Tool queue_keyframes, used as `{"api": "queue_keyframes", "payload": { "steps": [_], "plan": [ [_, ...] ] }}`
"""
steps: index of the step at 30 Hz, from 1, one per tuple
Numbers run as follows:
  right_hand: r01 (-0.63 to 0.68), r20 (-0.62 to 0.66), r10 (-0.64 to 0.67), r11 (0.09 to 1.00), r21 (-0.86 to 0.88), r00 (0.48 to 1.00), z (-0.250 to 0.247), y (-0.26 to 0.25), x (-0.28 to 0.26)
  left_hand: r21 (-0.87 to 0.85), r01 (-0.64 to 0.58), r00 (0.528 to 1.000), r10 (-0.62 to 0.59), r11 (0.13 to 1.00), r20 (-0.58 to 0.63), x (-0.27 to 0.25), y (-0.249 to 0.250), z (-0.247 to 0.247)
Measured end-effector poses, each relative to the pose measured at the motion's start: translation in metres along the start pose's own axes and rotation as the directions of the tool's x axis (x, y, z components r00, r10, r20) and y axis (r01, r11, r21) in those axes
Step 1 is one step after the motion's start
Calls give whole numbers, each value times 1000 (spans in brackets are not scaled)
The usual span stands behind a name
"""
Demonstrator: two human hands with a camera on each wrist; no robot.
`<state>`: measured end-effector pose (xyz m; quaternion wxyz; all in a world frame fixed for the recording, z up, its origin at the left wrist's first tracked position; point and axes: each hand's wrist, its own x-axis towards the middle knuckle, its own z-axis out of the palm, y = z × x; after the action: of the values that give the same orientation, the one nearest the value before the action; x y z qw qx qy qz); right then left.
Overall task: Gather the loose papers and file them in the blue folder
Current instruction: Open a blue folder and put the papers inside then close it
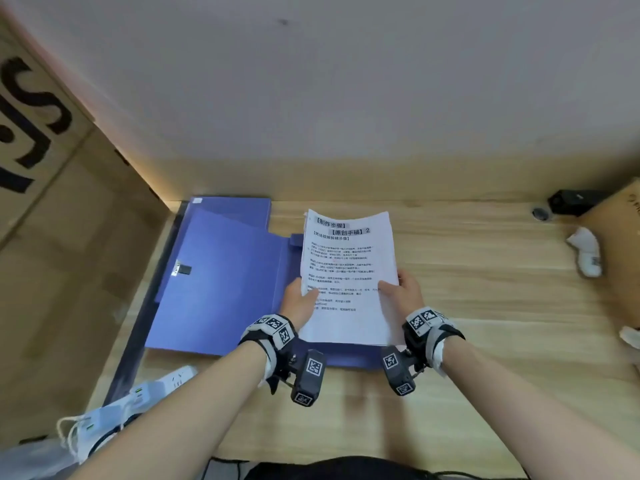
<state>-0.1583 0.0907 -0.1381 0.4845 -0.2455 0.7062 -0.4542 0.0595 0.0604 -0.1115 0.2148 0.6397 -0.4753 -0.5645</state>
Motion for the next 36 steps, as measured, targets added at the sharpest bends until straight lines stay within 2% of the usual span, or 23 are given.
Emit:
{"api": "queue_keyframes", "payload": {
  "steps": [4,7,11,16,18,23,26,32,36],
  "plan": [
    [32,75,-19,985,-170,997,31,24,1,55,4,993,2,998,-115,-2,-31,-45],
    [81,116,-39,918,-389,993,44,38,6,104,0,983,19,995,-181,-5,-46,-77],
    [264,223,-151,697,-667,963,51,42,7,174,8,971,34,985,-237,-9,-55,-111],
    [292,284,-95,498,-816,954,52,53,8,324,28,918,104,946,-382,-9,-55,-147],
    [301,299,-76,447,-843,951,52,56,8,398,41,896,143,916,-420,-9,-55,-159],
    [287,293,-52,428,-857,955,55,54,7,542,80,876,200,837,-439,-5,-51,-171],
    [278,286,-48,436,-856,957,54,55,9,592,81,882,218,802,-417,-4,-48,-165],
    [261,278,-35,471,-842,960,54,56,10,547,57,929,156,835,-335,3,-59,-135],
    [304,318,-46,449,-840,947,50,58,11,451,66,958,69,890,-277,11,-70,-107]
  ]
}}
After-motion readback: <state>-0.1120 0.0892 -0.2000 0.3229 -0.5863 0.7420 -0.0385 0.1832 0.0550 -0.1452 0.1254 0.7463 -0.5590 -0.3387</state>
